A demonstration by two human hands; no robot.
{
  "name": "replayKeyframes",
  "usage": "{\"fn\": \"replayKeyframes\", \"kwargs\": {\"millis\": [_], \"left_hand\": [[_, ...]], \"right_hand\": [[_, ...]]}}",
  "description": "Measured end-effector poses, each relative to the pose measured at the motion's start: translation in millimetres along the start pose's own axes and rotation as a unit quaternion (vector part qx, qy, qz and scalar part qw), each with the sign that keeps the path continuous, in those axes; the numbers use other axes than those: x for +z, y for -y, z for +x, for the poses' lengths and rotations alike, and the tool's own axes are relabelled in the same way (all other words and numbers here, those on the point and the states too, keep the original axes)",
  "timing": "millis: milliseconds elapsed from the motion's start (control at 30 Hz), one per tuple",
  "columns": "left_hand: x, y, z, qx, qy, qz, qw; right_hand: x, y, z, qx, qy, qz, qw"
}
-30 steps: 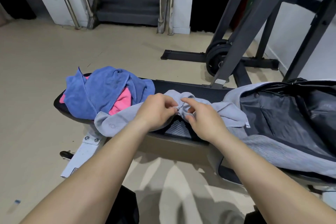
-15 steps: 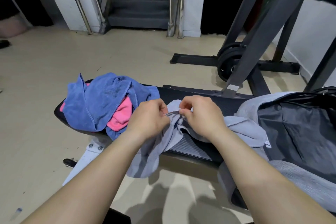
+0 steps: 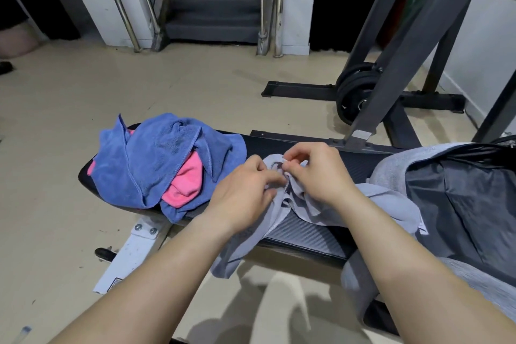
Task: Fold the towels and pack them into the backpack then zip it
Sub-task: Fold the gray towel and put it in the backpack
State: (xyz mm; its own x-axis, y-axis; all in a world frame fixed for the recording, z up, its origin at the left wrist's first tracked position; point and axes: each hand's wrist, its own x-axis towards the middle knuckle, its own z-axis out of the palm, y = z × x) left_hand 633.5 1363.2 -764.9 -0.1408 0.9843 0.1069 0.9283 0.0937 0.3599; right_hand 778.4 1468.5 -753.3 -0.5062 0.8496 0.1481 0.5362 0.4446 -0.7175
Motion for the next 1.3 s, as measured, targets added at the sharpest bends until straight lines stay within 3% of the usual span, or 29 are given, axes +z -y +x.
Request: {"fn": "replayKeyframes", "kwargs": {"millis": [133,233,467,700,833,967,1100,1200,1300], "left_hand": [[1.6,9.5,3.9,-0.027,-0.004,0.038,0.999],[0.3,10.4,5.4,-0.033,-0.019,0.073,0.997],[-7.9,-2.3,2.5,0.057,-0.110,0.173,0.977],[3.8,-17.8,-3.3,0.037,-0.047,0.262,0.963],[10.7,-21.6,-8.8,0.081,-0.008,0.279,0.957],[13.6,-20.5,-14.1,0.094,-0.019,0.270,0.958],[8.7,-14.9,-18.4,0.055,-0.008,0.202,0.978],[-7.6,-15.4,-24.8,0.039,0.022,0.161,0.986],[-20.6,-13.6,-31.7,0.029,0.012,0.098,0.995]], "right_hand": [[-11.3,-7.4,-6.5,0.018,0.080,0.038,0.996],[-19.6,-11.8,-15.0,0.026,0.128,0.001,0.991],[-23.7,-18.2,-28.7,-0.013,0.050,-0.126,0.991],[-22.7,-17.5,-28.3,0.024,0.057,-0.142,0.988],[-25.3,-17.0,-27.2,0.032,0.082,-0.116,0.989],[-31.8,-16.1,-32.4,0.032,0.144,-0.068,0.987],[-35.4,-20.2,-38.9,0.030,0.205,-0.044,0.977],[-37.2,-22.0,-40.2,-0.002,0.157,-0.119,0.980],[-36.2,-17.0,-40.3,0.003,0.097,-0.120,0.988]]}}
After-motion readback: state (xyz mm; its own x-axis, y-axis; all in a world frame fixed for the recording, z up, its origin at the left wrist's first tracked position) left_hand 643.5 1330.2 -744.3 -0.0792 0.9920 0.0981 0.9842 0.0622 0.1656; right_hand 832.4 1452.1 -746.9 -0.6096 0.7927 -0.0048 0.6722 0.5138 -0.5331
